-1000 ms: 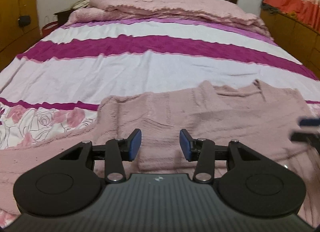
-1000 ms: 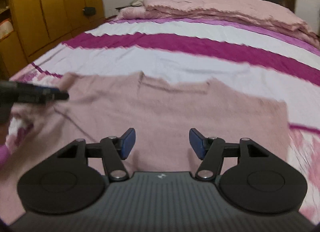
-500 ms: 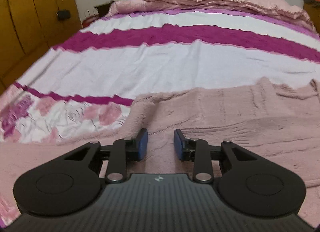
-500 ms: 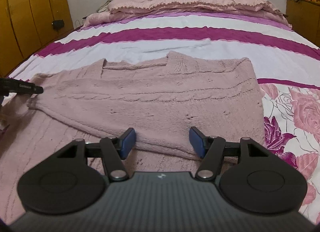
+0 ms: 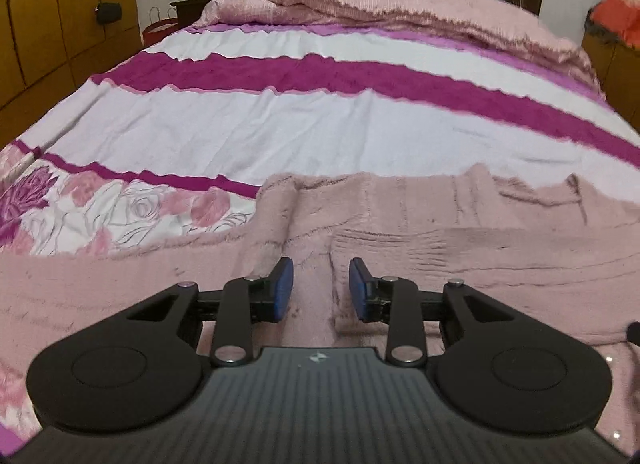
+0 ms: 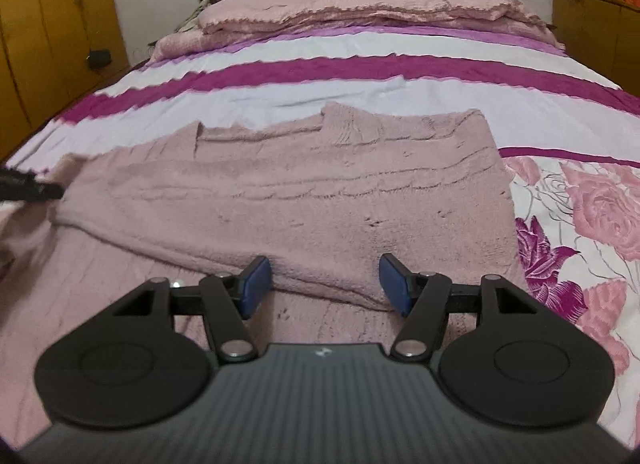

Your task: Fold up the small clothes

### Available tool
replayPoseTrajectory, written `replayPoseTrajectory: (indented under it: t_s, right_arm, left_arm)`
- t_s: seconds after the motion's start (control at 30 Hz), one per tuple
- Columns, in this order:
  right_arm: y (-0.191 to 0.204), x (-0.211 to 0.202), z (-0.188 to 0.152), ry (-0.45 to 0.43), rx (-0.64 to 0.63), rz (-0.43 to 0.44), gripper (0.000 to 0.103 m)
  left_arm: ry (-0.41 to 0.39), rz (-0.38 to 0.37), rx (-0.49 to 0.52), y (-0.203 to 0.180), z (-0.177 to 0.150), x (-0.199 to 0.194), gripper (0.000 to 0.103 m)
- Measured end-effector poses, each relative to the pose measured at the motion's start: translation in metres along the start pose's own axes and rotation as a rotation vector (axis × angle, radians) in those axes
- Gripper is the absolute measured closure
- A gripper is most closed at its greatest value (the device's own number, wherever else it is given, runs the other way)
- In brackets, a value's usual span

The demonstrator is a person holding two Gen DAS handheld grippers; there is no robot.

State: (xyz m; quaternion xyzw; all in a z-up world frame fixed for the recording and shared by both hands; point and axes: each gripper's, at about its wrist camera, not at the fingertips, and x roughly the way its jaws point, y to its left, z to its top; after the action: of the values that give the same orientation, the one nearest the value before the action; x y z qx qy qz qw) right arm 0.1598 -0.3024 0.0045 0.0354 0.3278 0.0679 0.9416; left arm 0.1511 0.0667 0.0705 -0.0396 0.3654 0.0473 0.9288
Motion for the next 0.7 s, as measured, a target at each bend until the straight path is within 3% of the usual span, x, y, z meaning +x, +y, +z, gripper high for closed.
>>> replayPoseTrajectory:
  t_s: [0.13, 0.3, 0.43, 0.7]
  right_arm:
    - [0.002, -0.015, 0.002, -0.022, 0.039, 0.02, 0.04]
    - [0.006, -0.04, 0.0, -0.03, 0.072, 0.053, 0.04]
    - [0.012, -0.058, -0.005, -0.025, 0.093, 0.073, 0.04]
    - [0.023, -0.084, -0.019, 0.007, 0.122, 0.097, 0.04]
  left_arm:
    - [-0.024, -0.009, -0.028, 0.012, -0.004, -0.028, 0.065]
    - [-0.03, 0.034, -0.054, 0.029, -0.015, -0.058, 0.064]
    - [-0.025, 0.049, -0.097, 0.048, -0.023, -0.074, 0.05]
    - [-0.021, 0.135, -0.153, 0.087, -0.044, -0.091, 0.037]
